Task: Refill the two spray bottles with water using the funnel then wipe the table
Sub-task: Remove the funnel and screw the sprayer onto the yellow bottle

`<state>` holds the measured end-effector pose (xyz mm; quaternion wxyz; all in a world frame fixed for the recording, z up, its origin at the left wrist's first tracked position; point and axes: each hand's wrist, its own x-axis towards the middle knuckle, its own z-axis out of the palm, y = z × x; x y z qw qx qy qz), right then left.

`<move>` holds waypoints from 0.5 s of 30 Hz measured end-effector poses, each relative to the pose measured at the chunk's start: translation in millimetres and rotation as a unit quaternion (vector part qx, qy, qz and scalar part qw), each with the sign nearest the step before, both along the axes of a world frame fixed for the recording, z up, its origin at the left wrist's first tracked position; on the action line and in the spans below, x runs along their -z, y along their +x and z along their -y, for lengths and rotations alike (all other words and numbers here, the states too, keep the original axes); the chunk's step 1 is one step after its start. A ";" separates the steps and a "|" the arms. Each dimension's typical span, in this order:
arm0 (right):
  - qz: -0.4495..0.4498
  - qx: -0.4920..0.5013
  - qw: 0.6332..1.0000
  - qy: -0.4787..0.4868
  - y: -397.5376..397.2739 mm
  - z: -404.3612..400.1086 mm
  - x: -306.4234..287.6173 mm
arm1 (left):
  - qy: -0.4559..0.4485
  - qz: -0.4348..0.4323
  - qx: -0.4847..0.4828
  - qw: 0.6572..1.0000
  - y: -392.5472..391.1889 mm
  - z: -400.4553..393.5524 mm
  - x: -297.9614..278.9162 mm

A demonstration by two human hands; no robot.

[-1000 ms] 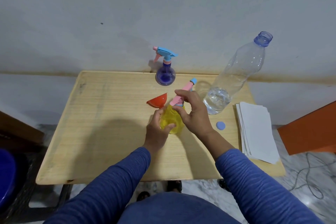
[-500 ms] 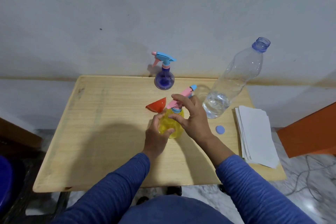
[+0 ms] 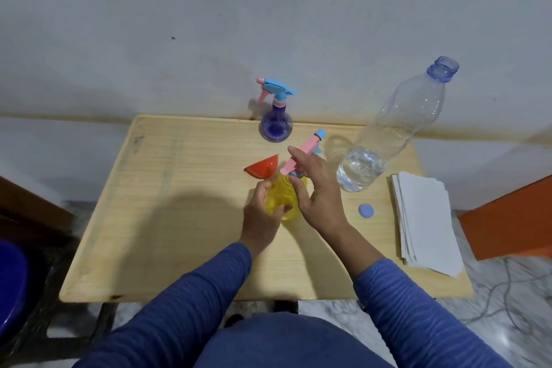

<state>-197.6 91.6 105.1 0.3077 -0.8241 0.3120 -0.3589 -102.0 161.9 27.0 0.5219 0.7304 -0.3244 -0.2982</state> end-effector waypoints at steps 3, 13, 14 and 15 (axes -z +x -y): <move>0.011 0.023 0.999 0.020 3.4 -0.5 0.5 | -0.002 0.008 -0.002 1.000 -0.1 -1.0 1.9; 0.023 0.009 0.997 0.078 5.4 -2.2 -5.8 | 0.005 0.015 0.001 1.000 0.7 0.6 2.9; 0.018 0.032 0.996 0.078 8.2 -0.8 -6.0 | 0.005 0.017 0.002 1.000 0.7 0.2 4.2; 0.016 0.052 0.995 0.085 10.6 -0.6 -7.5 | 0.007 0.017 0.004 1.000 0.8 0.0 5.5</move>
